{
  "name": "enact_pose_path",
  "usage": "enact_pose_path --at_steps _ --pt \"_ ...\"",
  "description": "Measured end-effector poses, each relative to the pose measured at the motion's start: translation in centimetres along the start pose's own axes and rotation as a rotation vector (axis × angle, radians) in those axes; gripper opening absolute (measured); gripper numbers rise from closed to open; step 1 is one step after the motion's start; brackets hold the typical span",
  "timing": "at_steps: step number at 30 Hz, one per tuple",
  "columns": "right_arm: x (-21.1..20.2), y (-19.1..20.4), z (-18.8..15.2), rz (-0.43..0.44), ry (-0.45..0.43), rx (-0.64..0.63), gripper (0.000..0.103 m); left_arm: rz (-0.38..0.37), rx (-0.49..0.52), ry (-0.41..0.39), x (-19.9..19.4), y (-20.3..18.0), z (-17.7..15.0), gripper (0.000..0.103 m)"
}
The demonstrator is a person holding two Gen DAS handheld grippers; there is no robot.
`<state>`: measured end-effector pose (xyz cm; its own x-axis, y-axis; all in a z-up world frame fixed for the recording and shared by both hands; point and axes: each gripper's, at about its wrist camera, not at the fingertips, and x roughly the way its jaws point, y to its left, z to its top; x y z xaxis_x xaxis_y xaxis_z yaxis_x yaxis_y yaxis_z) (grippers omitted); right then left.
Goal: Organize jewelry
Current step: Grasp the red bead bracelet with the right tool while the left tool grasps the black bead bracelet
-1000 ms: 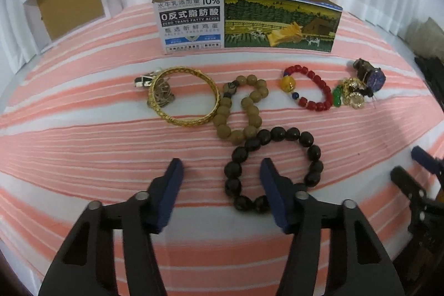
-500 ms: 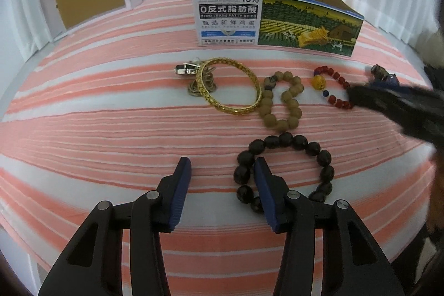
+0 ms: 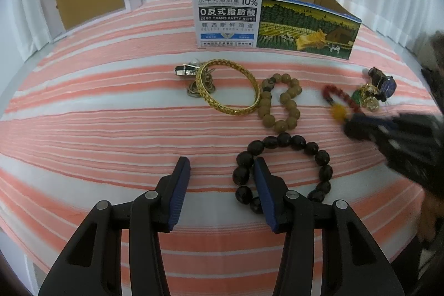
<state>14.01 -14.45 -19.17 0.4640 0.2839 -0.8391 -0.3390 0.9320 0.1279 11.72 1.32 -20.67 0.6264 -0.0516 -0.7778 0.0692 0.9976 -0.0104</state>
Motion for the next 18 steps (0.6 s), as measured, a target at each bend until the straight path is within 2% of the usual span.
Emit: enact_pose_path --at_steps 6,11,12,14,16,18 --pt "-3.9 -0.3 -4.9 -0.038 -0.048 0.047 0.010 0.002 -0.006 -0.011 -0.2 -0.1 -0.3 0.048" --pt "-4.5 -0.1 -5.8 -0.057 -0.085 0.068 0.012 -0.002 0.002 -0.010 -0.2 -0.6 -0.3 0.049" --pt "-4.3 0.0 -5.5 -0.056 -0.083 0.075 0.017 -0.004 0.003 -0.009 -0.2 -0.7 -0.3 0.052" --pt "-4.3 -0.1 -5.1 -0.071 -0.088 0.081 0.046 -0.009 0.006 -0.008 -0.2 -0.8 -0.2 0.056" --pt "-4.5 0.2 -4.7 -0.096 -0.105 0.058 0.053 -0.009 0.010 -0.007 -0.1 -1.0 -0.2 0.061" --pt "-3.9 0.6 -4.3 -0.100 -0.098 0.039 0.053 -0.003 0.008 -0.008 0.0 -1.1 -0.2 0.062"
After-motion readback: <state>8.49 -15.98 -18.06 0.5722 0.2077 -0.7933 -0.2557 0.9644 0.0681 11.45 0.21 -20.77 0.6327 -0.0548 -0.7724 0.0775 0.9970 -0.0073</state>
